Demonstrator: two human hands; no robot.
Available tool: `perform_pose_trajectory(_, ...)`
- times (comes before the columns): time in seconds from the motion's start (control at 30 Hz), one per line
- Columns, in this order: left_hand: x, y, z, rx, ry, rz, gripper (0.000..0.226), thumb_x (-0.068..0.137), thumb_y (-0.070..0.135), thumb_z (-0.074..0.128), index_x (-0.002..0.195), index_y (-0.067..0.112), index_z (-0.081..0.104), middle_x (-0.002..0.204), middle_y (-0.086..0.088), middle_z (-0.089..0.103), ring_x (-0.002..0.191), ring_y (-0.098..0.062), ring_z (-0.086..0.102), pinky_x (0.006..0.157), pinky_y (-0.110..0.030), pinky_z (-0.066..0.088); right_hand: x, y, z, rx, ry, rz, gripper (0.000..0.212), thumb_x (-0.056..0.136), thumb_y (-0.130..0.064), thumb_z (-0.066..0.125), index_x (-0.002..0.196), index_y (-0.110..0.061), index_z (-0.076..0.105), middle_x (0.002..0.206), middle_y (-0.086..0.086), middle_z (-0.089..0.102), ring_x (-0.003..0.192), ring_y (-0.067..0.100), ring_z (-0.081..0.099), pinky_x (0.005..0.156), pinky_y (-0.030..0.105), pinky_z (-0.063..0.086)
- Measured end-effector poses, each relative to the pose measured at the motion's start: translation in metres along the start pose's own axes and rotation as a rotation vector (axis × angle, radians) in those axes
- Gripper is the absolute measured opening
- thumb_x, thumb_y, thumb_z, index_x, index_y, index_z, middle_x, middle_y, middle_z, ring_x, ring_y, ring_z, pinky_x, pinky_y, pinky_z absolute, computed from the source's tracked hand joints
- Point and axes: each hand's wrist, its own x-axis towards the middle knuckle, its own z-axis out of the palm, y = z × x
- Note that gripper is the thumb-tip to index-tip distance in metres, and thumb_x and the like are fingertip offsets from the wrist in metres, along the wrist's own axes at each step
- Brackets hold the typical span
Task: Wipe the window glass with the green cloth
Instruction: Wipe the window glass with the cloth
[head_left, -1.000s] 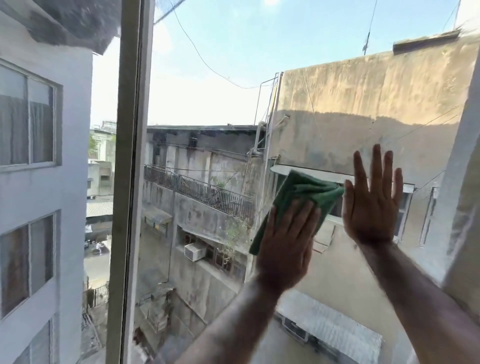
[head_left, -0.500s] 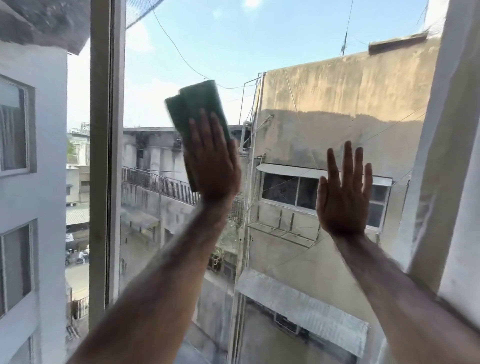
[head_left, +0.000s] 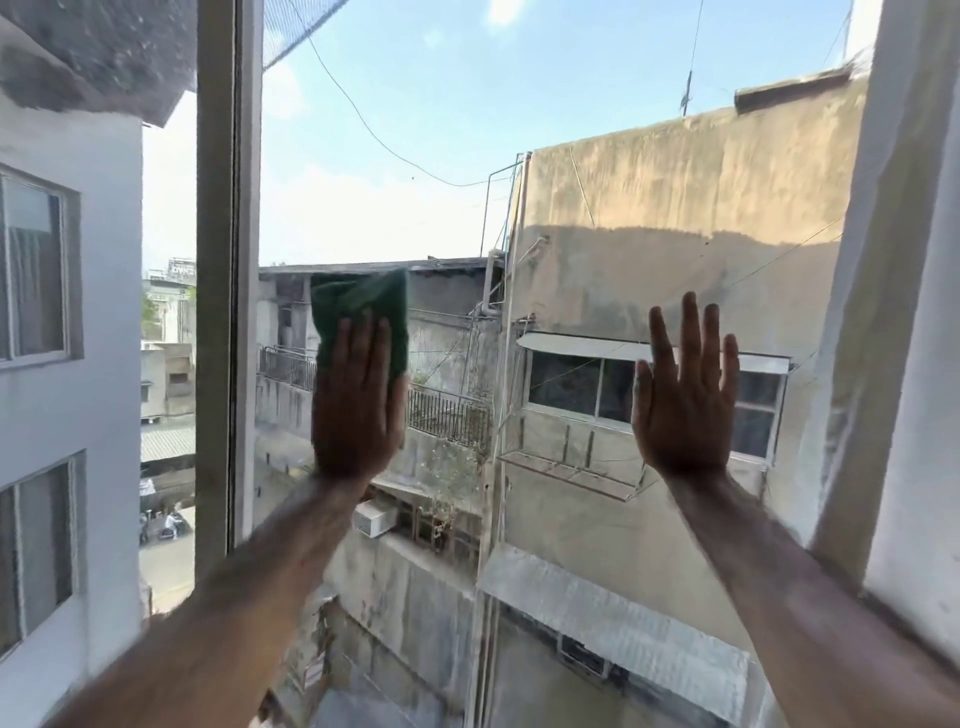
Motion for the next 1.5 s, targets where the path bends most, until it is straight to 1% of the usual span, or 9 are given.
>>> perform_pose_trajectory(0.13, 0.092, 0.062, 0.012, -0.030, 0.179, -0.357, 0.054, 0.112, 0.029, 0.035, 0.161, 0.005, 0.030, 0.168, -0.017, 0.033, 0.159, -0.033, 0.027, 0.127, -0.057, 0.028, 0.003, 0.003, 0.001, -0.022, 0.017, -0.001, 0.057, 0.116, -0.032, 0.033, 0.170, -0.019, 0.025, 0.180, 0.016, 0.017, 0.168, 0.035, 0.014, 0.136, 0.057, 0.019)
perform_pose_trajectory(0.33, 0.029, 0.182, 0.032, -0.087, 0.020, 0.193, 0.056, 0.109, 0.029, 0.045, 0.161, 0.010, 0.033, 0.171, -0.013, 0.027, 0.161, -0.031, 0.020, 0.128, -0.056, 0.025, 0.000, 0.007, 0.001, -0.027, 0.030, -0.011, 0.056, 0.116, -0.032, 0.036, 0.170, -0.017, 0.027, 0.179, 0.017, 0.020, 0.168, 0.036, 0.017, 0.134, 0.059, 0.021)
perform_pose_trajectory(0.43, -0.053, 0.161, 0.026, -0.057, -0.182, 0.403, 0.062, 0.108, 0.037, 0.042, 0.164, 0.013, 0.027, 0.173, -0.009, 0.020, 0.162, -0.029, 0.014, 0.127, -0.056, 0.028, 0.001, 0.006, 0.001, -0.028, 0.028, -0.018, 0.057, 0.116, -0.032, 0.036, 0.170, -0.017, 0.027, 0.179, 0.017, 0.019, 0.168, 0.036, 0.017, 0.134, 0.059, 0.021)
perform_pose_trajectory(0.57, -0.095, 0.073, 0.013, 0.001, -0.185, 0.429, 0.058, 0.105, 0.037, 0.047, 0.158, 0.013, 0.041, 0.170, -0.011, 0.026, 0.159, -0.030, 0.025, 0.128, -0.055, 0.027, 0.003, 0.004, 0.001, -0.015, 0.007, -0.005, 0.057, 0.116, -0.035, 0.032, 0.171, -0.019, 0.025, 0.180, 0.015, 0.016, 0.168, 0.034, 0.014, 0.136, 0.057, 0.018)
perform_pose_trajectory(0.67, -0.064, 0.015, 0.001, 0.035, -0.131, 0.304, 0.054, 0.107, 0.030, 0.042, 0.156, 0.007, 0.041, 0.167, -0.018, 0.034, 0.157, -0.036, 0.031, 0.122, -0.064, 0.033, 0.003, 0.003, 0.001, -0.010, -0.002, 0.004, 0.057, 0.116, -0.035, 0.030, 0.171, -0.020, 0.024, 0.180, 0.014, 0.016, 0.169, 0.034, 0.013, 0.136, 0.057, 0.018)
perform_pose_trajectory(0.77, 0.001, -0.010, 0.001, 0.057, -0.001, -0.031, 0.057, 0.110, 0.029, 0.037, 0.161, 0.005, 0.031, 0.169, -0.020, 0.030, 0.159, -0.035, 0.025, 0.124, -0.064, 0.028, 0.001, 0.001, 0.002, -0.002, 0.001, 0.010, 0.057, 0.116, -0.035, 0.032, 0.170, -0.020, 0.025, 0.180, 0.014, 0.016, 0.169, 0.034, 0.013, 0.136, 0.057, 0.019)
perform_pose_trajectory(0.93, 0.122, 0.058, 0.018, 0.015, 0.214, -0.466, 0.058, 0.111, 0.036, 0.028, 0.162, 0.008, 0.027, 0.171, -0.013, 0.029, 0.159, -0.030, 0.025, 0.127, -0.054, 0.027, 0.003, 0.003, 0.005, -0.028, 0.012, 0.002, 0.057, 0.116, -0.036, 0.030, 0.170, -0.020, 0.026, 0.180, 0.014, 0.017, 0.169, 0.033, 0.013, 0.136, 0.057, 0.019)
perform_pose_trajectory(1.2, 0.072, 0.177, 0.037, -0.085, 0.021, 0.195, 0.055, 0.112, 0.035, 0.036, 0.161, 0.011, 0.034, 0.170, -0.011, 0.029, 0.161, -0.029, 0.021, 0.129, -0.056, 0.023, 0.003, 0.004, 0.001, -0.029, 0.020, -0.003, 0.056, 0.117, -0.036, 0.031, 0.169, -0.018, 0.029, 0.179, 0.015, 0.021, 0.168, 0.035, 0.018, 0.135, 0.058, 0.021)
perform_pose_trajectory(1.5, -0.014, 0.069, 0.012, 0.021, -0.073, 0.163, 0.059, 0.108, 0.036, 0.034, 0.161, 0.009, 0.033, 0.171, -0.013, 0.028, 0.160, -0.031, 0.022, 0.125, -0.060, 0.030, 0.003, 0.004, 0.000, -0.022, -0.001, -0.003, 0.057, 0.116, -0.035, 0.031, 0.170, -0.020, 0.025, 0.180, 0.015, 0.017, 0.168, 0.035, 0.014, 0.135, 0.058, 0.020)
